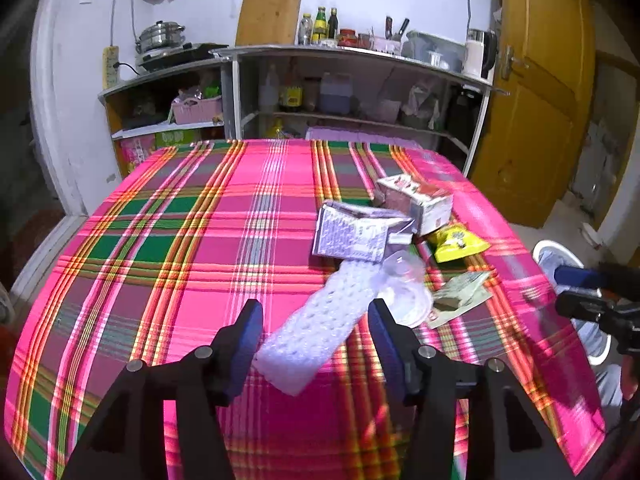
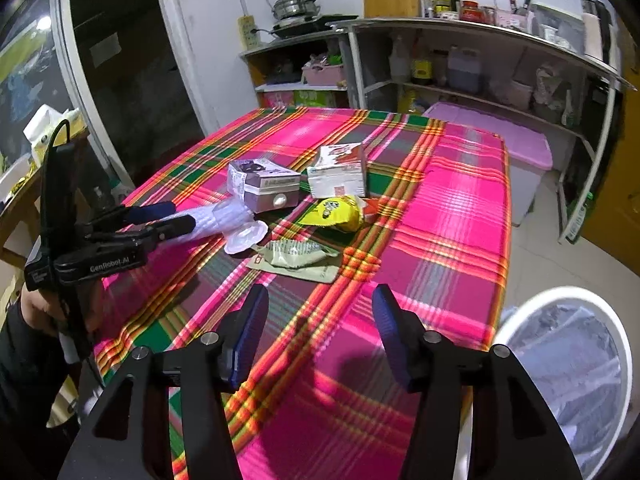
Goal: Collect trash
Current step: 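Grasp the white foam net sleeve with the left gripper while the right grasps the beige wrapper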
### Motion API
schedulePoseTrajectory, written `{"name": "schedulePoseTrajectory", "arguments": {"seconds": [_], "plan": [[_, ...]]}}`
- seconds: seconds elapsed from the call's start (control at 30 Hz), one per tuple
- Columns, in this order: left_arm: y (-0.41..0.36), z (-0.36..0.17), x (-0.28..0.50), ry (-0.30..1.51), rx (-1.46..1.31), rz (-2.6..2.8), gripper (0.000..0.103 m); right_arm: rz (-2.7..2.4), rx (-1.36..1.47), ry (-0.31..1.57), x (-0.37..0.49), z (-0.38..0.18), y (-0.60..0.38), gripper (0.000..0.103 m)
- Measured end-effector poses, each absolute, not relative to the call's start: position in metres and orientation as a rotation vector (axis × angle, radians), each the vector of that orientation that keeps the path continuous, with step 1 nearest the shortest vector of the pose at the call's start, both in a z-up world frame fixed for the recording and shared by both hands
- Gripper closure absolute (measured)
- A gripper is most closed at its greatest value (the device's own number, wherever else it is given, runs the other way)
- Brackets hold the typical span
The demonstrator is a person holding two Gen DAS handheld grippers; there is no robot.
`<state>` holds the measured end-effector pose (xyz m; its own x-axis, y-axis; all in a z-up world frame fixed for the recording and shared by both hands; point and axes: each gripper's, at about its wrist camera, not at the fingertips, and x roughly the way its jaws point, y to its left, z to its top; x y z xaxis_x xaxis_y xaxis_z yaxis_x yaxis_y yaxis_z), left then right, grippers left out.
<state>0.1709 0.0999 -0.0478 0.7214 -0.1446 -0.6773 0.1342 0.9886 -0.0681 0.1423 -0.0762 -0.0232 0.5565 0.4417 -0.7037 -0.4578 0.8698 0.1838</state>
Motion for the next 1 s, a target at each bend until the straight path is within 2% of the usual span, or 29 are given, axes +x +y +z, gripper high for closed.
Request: {"name": "schedulePoseTrajectory", "arguments": {"seconds": [0.27,0.33,0.37,0.53,0.97,1.0], "plan": [[0.097,-0.061,0.177,0.795,-0.008,-0.199,0.048,0.574,-0.104,0.832,0.169,-0.033,-0.054,0.047],[0.096,-0.062,0.176,0.805,0.001,-0.184,0.054,0.588,-0.127,0.832,0.173,-0.034,-0.050,0.047],[0.095,-0.064,0.176,0.816,0.008,-0.175,0.065,0.598,-0.137,0.833,0.176,-0.036,-0.048,0.047],[0.090,-0.065,0.162,0.807,0.008,-0.162,0.076,0.639,-0.187,0.846,0.187,-0.043,-0.040,0.047],[0.105,-0.063,0.136,0.797,-0.089,-0.138,0.079,0.783,-0.351,0.884,0.187,-0.055,-0.015,0.047],[0.106,-0.063,0.135,0.796,-0.091,-0.138,0.079,0.780,-0.351,0.885,0.186,-0.055,-0.015,0.050]]}}
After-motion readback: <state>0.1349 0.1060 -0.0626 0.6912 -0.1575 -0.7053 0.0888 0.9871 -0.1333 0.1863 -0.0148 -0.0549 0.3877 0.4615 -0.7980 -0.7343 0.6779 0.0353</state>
